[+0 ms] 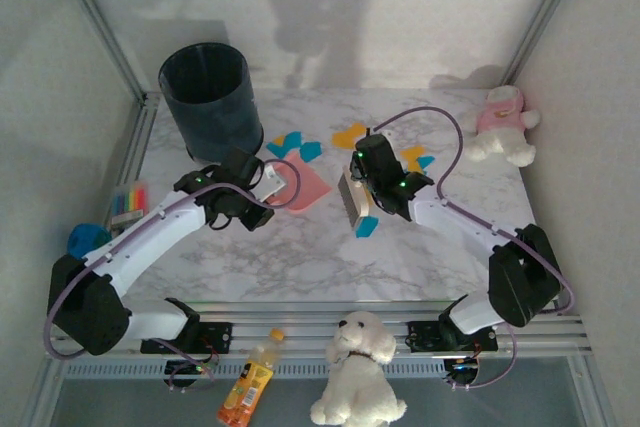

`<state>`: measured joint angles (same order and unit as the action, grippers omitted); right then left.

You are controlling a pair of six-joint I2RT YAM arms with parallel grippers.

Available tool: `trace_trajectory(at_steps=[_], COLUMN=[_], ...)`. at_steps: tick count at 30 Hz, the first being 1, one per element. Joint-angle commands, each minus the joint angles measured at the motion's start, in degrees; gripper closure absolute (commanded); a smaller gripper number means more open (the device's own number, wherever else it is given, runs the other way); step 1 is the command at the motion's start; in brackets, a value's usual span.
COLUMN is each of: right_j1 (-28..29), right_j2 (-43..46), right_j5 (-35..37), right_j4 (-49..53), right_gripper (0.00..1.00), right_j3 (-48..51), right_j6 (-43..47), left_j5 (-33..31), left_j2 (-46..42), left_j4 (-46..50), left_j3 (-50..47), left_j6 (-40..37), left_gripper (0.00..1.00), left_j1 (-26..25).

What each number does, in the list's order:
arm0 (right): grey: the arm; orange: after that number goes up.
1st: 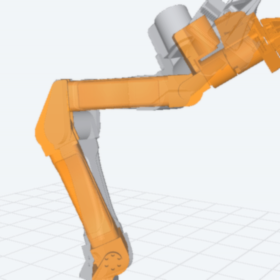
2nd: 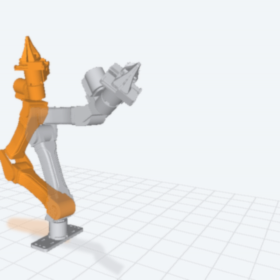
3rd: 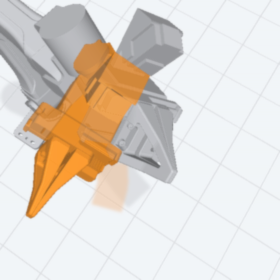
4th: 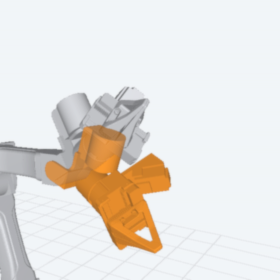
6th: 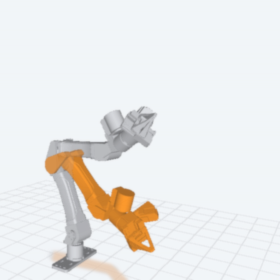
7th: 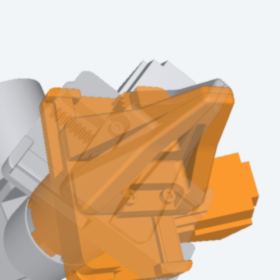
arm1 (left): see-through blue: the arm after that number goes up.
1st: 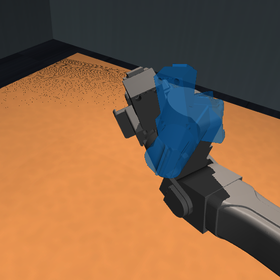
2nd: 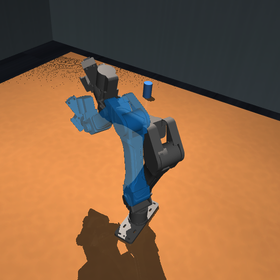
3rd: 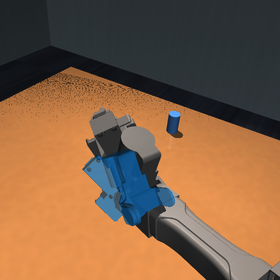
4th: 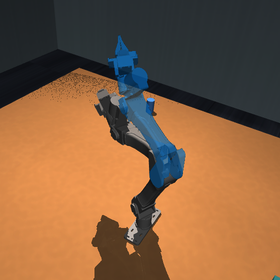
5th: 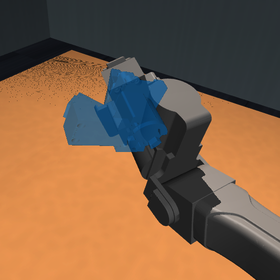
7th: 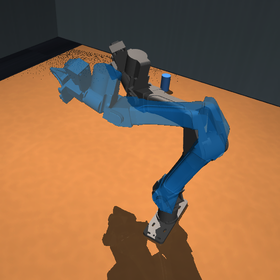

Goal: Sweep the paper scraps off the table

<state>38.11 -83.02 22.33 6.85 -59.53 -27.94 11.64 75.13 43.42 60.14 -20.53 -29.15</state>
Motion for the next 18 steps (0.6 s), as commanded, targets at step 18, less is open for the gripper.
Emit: trace_trajectory(at_steps=[18], right_j1=[-8.5], right_j2=[6.6], right_j5=[11.9], right_j4=[-1.3], right_gripper=[1.00], right_j3=[2.5], right_j6=[8.6], left_j5=[3.4], left_j2=[11.6], left_j4=[3.5], left_j3=[3.3], left_j6=[-7.1], left_gripper=[1.00], left_j1=[-2.0])
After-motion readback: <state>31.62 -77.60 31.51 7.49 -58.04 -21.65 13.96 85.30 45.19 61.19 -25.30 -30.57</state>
